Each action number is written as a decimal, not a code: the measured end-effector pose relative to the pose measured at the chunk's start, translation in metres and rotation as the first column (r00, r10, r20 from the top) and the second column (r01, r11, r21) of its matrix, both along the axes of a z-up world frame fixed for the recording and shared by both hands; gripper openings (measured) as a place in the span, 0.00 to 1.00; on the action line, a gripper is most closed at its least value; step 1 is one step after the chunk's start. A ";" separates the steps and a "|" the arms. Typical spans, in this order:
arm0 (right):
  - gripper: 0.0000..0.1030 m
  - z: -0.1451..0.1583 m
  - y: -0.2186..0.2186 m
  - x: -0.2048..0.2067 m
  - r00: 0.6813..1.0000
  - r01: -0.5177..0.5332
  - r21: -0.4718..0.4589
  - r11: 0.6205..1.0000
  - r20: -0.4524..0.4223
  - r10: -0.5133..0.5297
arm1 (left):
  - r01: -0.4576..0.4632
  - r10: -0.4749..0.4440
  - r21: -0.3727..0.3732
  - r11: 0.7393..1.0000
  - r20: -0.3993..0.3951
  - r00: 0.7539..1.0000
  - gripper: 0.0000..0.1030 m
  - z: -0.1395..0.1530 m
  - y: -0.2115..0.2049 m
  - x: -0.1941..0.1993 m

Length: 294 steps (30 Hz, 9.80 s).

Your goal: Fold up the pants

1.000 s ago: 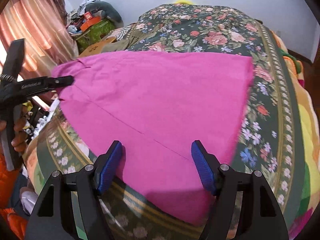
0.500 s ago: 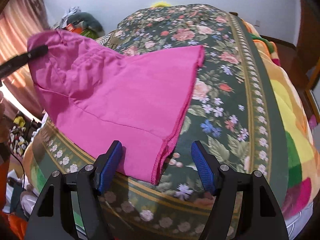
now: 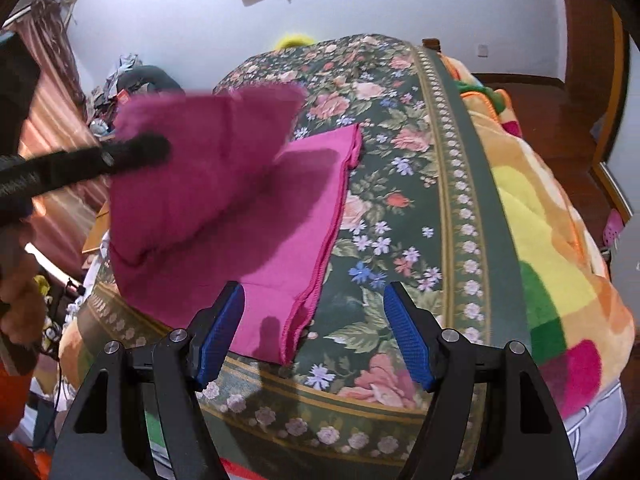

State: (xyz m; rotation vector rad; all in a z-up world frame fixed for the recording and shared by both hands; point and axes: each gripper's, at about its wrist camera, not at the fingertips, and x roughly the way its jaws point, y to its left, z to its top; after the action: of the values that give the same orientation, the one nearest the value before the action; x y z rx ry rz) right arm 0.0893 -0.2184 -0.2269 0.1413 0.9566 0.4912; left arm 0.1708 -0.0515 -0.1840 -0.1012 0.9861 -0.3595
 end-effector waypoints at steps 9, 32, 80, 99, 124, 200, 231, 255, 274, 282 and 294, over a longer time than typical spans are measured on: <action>0.67 0.001 -0.011 -0.005 1.000 0.020 -0.001 1.000 -0.004 -0.020 | 0.084 -0.080 0.035 0.996 -0.105 0.991 0.14 -0.038 -0.038 0.000; 0.67 0.011 0.009 0.005 0.999 0.042 0.081 0.996 0.021 -0.043 | -0.137 0.132 0.277 0.951 0.040 0.991 0.72 -0.012 0.061 0.069; 0.67 -0.026 0.038 0.013 0.999 -0.051 -0.107 0.993 -0.014 0.050 | -0.229 0.265 0.296 0.927 -0.087 0.960 0.83 -0.080 0.139 -0.021; 0.42 -0.029 0.027 0.026 0.998 -0.051 -0.066 0.996 -0.031 0.050 | -0.286 0.313 0.243 0.927 -0.080 0.946 0.41 -0.072 0.168 -0.040; 0.39 -0.037 0.053 0.127 0.995 -0.095 -0.062 0.994 -0.026 0.094 | -0.072 0.095 0.203 0.977 -0.107 0.990 0.41 -0.080 0.092 0.079; 0.09 0.026 0.086 0.102 0.981 -0.136 -0.065 0.989 0.127 0.143 | -0.290 0.273 0.159 0.944 0.122 0.954 0.07 -0.002 0.174 0.032; 0.09 0.010 0.328 0.278 0.918 -0.303 -0.185 0.935 0.205 0.338 | -0.533 0.499 0.239 0.811 0.192 0.845 0.07 -0.055 0.395 0.187; 0.25 -0.032 0.309 0.287 0.955 -0.288 -0.215 0.933 0.014 0.297 | -0.518 0.574 0.412 0.749 -0.013 0.819 0.20 -0.144 0.432 0.180; 0.28 0.179 0.237 0.127 0.850 -0.277 -0.056 0.959 0.452 0.271 | -0.483 0.384 0.136 0.865 0.440 0.812 0.20 0.124 0.299 0.002; 0.28 0.231 0.205 0.029 0.740 -0.301 -0.004 0.953 0.629 0.237 | -0.466 0.348 0.042 0.884 0.608 0.713 0.20 0.191 0.244 -0.105; 0.31 0.225 0.183 -0.047 0.698 -0.322 0.073 0.944 0.691 0.185 | -0.491 0.359 -0.026 0.871 0.717 0.598 0.49 0.200 0.200 -0.200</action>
State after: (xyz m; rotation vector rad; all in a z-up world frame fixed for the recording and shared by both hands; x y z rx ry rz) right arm 0.0423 -0.0357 -0.0015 -0.0106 0.1931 0.8249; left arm -0.0296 0.1487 0.0158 -0.0302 0.1887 0.1529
